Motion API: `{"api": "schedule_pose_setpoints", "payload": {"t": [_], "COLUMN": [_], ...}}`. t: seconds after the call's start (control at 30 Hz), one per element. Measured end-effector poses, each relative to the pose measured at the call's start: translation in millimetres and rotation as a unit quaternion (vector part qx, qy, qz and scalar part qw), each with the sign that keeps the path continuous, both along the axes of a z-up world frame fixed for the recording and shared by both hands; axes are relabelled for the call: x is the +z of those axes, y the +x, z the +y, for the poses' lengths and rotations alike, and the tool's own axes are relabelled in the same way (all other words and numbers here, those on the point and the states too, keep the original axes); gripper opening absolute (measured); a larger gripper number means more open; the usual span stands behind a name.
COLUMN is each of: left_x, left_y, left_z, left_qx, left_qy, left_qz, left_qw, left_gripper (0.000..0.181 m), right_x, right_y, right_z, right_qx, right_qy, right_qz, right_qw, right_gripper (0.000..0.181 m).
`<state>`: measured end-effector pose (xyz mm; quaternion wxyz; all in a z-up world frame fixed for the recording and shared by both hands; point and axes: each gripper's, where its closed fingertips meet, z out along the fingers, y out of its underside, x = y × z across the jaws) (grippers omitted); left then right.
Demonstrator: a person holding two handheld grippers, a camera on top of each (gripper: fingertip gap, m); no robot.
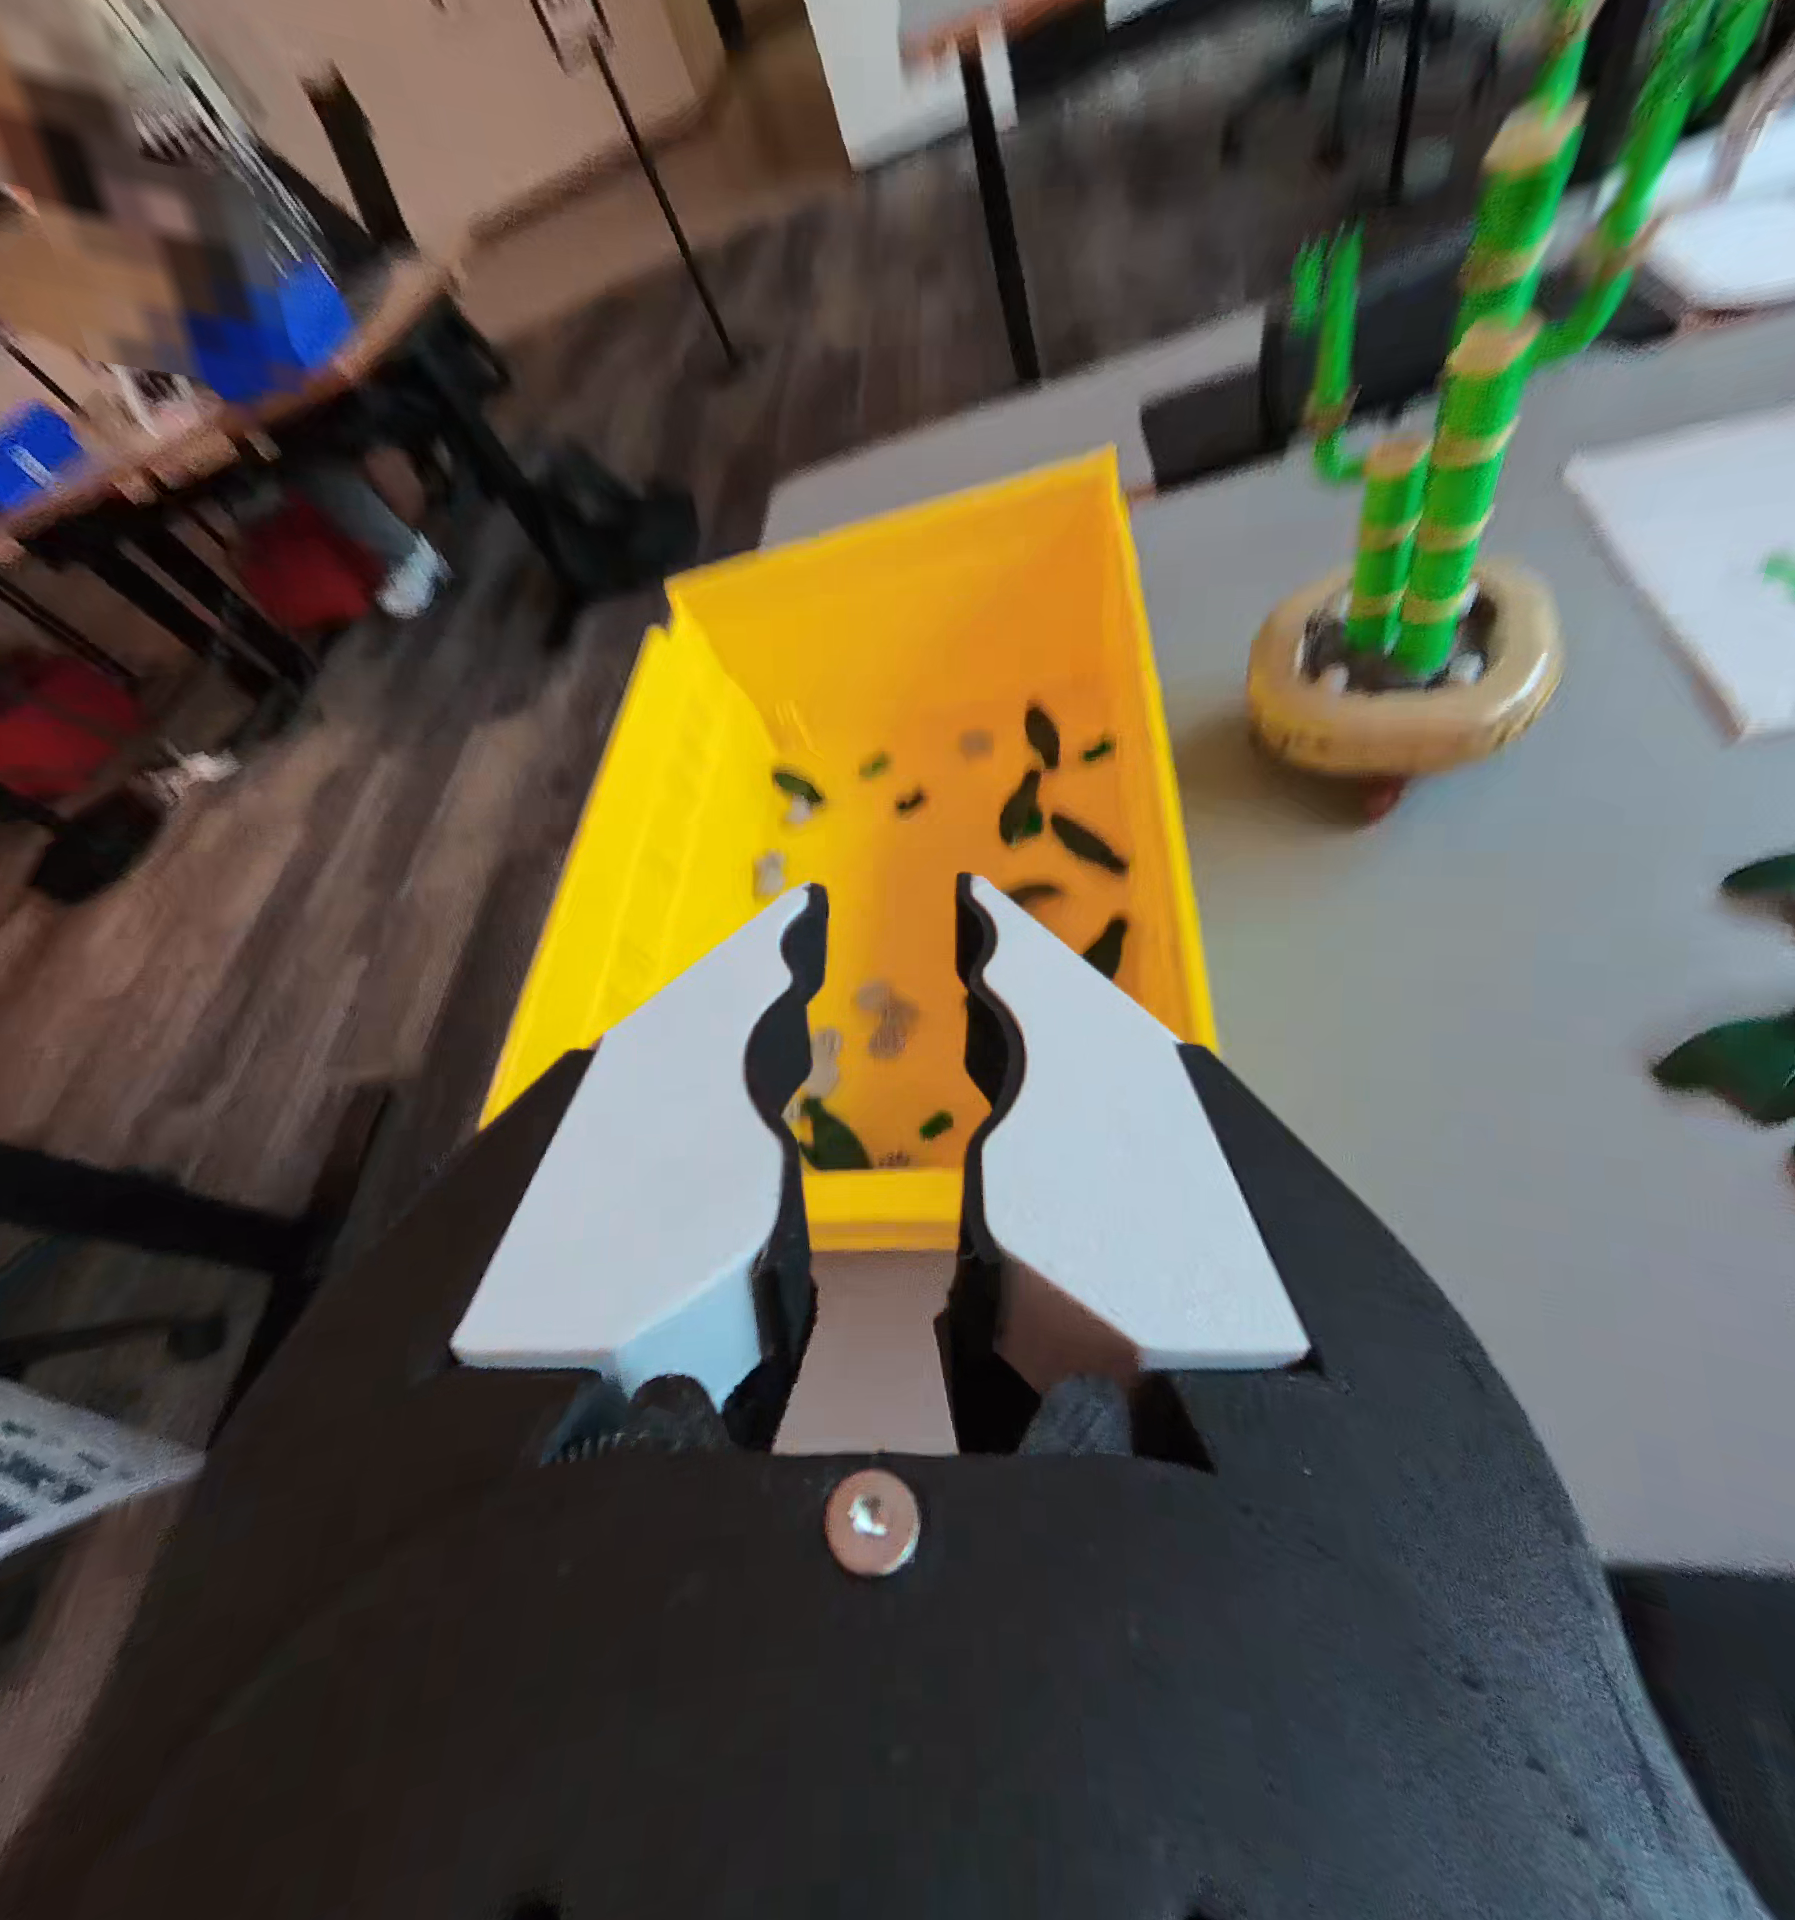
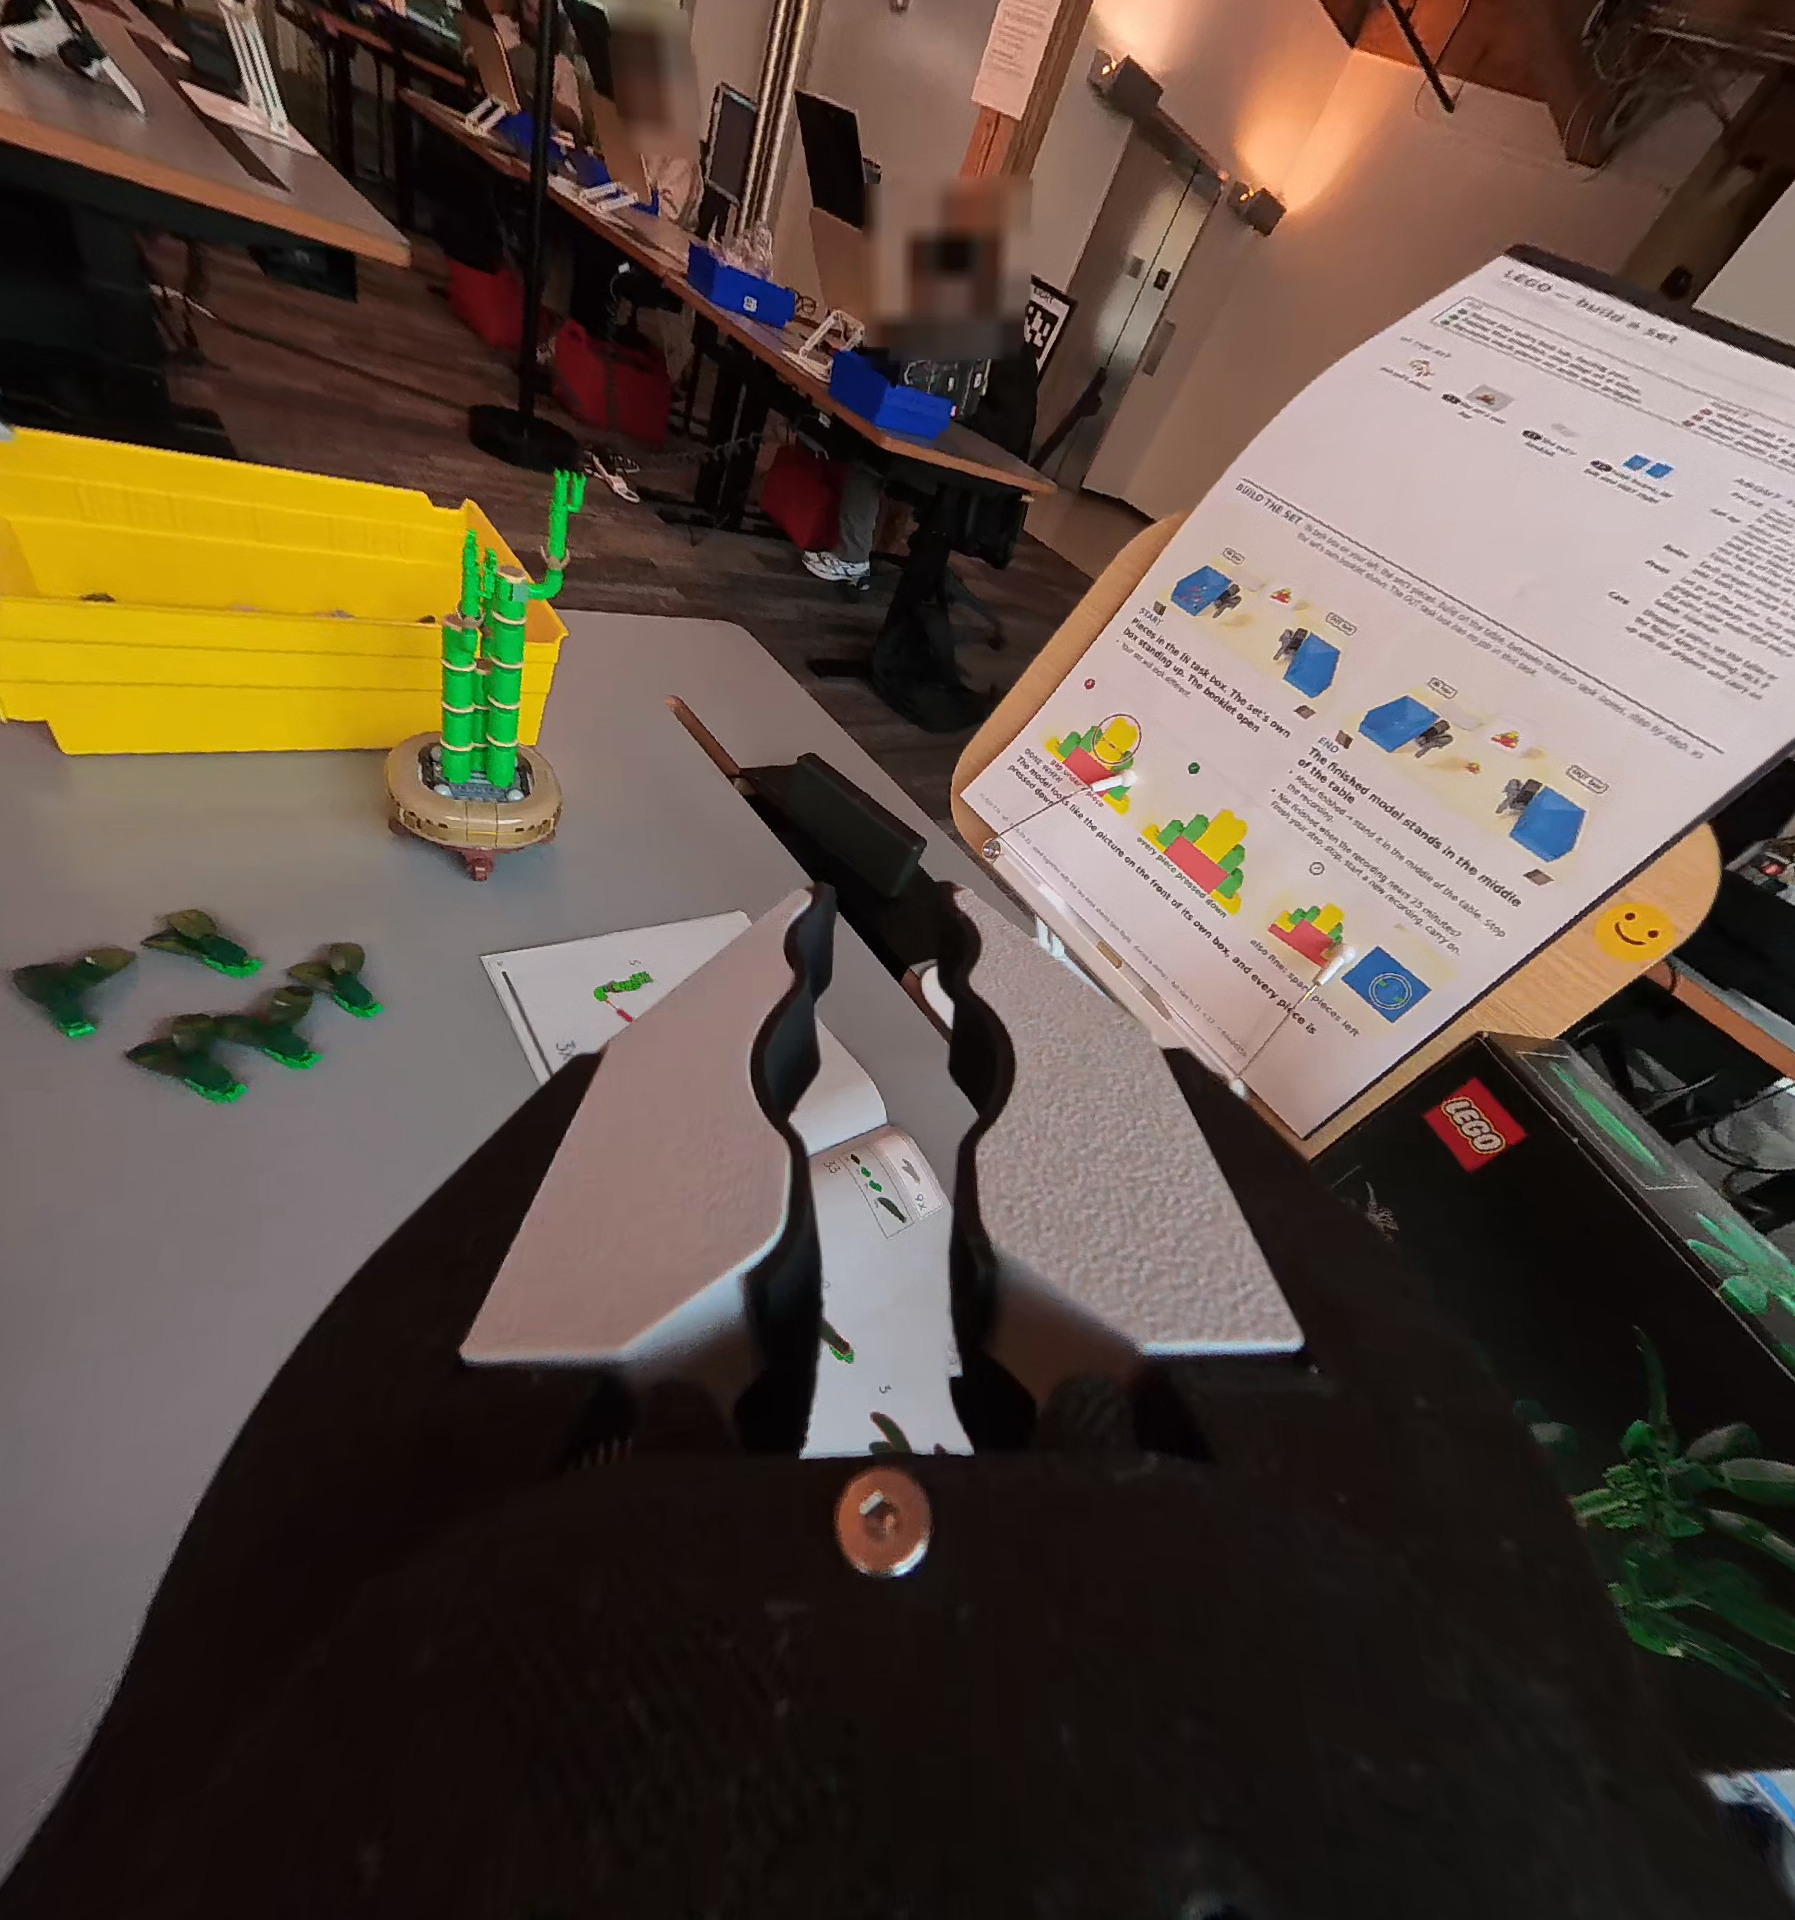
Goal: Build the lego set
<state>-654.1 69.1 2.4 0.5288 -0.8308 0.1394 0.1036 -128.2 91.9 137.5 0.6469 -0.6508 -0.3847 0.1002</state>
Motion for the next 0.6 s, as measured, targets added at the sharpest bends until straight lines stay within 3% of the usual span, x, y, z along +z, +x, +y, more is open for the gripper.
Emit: {"api": "schedule_pose_setpoints", "payload": {"t": [0.1,0.27,0.4,0.6], "left_x": [-31.0,-38.5,-50.3,-107.1], "left_y": [-15.9,-24.0,-40.7,-61.9], "left_z": [23.5,85.6,137.3,178.3], "left_qx": [-0.015,-0.042,-0.023,-0.015], "left_qy": [-0.104,-0.162,-0.196,-0.296], "left_qz": [-0.006,-0.032,-0.017,0.012], "left_qw": [0.994,0.985,0.98,0.955], "left_gripper": [0.024,0.021,0.021,0.029], "right_x": [-1.0,-8.3,-23.2,1.8], "right_y": [-8.0,-34.8,-57.8,-107.9], "right_z": [-2.7,-13.8,-17.7,-34.9], "right_qx": [-0.004,0.026,0.039,0.069], "right_qy": [0.005,0.0,-0.038,-0.005], "right_qz": [-0.019,-0.034,-0.054,-0.063], "right_qw": [1.0,0.999,0.997,0.996], "right_gripper": [0.018,0.017,0.018,0.018]}}
